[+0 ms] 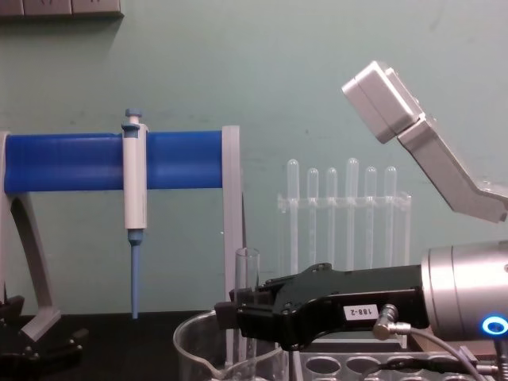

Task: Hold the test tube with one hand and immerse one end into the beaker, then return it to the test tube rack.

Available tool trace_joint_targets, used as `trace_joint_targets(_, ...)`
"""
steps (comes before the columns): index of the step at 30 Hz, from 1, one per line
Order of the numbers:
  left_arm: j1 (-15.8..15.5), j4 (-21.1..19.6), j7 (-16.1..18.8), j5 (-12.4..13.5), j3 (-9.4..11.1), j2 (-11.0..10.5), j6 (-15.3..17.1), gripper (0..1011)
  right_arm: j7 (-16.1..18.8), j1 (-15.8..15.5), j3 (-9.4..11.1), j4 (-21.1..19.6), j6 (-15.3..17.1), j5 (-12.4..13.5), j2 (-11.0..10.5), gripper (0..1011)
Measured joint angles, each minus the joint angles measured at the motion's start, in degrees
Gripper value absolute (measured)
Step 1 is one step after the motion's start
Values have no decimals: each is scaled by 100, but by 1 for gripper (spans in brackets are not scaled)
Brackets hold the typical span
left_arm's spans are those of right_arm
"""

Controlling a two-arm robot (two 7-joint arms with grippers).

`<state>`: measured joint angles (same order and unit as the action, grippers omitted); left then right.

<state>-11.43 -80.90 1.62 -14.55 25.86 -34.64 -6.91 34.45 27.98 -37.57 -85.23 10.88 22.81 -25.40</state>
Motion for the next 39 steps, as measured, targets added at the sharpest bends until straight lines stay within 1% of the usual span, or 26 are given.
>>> trace_joint_targets(39, 0, 0, 0, 0, 0, 0, 0, 1000, 0, 0, 0, 0, 0, 0, 0, 236)
